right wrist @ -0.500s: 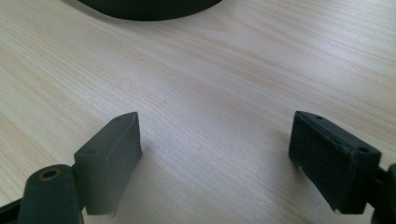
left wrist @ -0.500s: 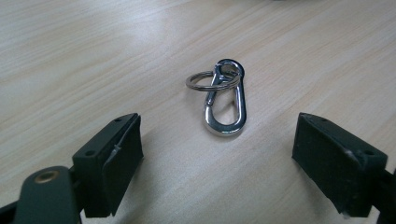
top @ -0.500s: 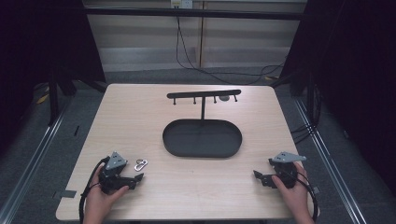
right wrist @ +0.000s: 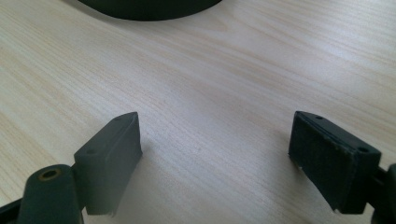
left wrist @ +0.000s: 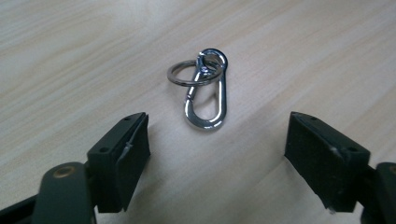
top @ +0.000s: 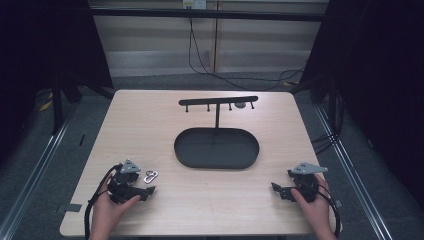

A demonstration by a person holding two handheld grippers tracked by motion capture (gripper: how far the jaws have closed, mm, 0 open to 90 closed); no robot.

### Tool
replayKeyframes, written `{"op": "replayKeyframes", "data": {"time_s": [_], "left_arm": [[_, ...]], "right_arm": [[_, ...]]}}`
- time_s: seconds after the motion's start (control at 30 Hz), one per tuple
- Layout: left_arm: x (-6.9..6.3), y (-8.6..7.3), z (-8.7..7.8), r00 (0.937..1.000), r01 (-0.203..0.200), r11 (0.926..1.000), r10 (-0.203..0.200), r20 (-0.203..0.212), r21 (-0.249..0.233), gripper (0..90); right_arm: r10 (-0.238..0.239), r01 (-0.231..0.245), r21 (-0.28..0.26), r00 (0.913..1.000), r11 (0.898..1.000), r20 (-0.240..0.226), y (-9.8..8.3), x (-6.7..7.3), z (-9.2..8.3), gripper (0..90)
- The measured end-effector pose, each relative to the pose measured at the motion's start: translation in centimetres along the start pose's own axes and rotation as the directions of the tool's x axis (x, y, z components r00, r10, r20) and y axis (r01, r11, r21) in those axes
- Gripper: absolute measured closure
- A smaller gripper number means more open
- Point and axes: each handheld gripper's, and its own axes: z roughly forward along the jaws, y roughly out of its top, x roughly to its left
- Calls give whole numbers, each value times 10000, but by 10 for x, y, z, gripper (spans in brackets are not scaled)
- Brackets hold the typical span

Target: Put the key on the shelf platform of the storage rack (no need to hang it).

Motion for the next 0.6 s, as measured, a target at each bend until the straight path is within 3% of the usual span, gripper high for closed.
{"op": "replayKeyframes", "data": {"time_s": [0.27, 0.43, 0.6], "left_arm": [[4, 9, -5, 9999, 28, 9945, -42, 131, 1046, 288], [4, 14, -4, 9999, -14, 9910, -7, 154, 1341, 316], [6, 17, -5, 9993, 166, 9889, -215, 316, 1479, 332]], "right_arm": [[18, -18, 17, 10000, 10000, 3, 0, 0, 0, 164], [-22, 22, -3, 10000, 10000, 0, 0, 0, 0, 165], [12, -12, 15, 10000, 10000, 2, 0, 0, 0, 164]]}}
